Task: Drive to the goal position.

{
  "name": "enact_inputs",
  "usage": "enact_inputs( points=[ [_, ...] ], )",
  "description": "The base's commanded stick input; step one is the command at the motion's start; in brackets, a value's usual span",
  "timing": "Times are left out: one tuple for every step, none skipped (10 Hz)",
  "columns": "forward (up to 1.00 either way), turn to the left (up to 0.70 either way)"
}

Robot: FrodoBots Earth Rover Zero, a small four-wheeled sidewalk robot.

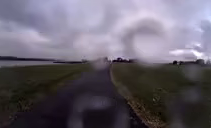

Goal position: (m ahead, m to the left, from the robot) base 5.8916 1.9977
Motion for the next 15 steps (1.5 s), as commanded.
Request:
enact_inputs(
  points=[
    [0.45,0.00],
    [0.45,0.00],
    [0.45,0.00],
    [0.45,0.00],
    [0.45,0.00],
    [0.45,0.00],
    [0.45,0.00],
    [0.45,0.00],
    [0.45,0.00],
    [0.45,0.00],
    [0.45,0.00],
    [0.60,0.00],
    [0.60,0.00],
    [0.60,0.00],
    [0.60,0.00]
  ],
)
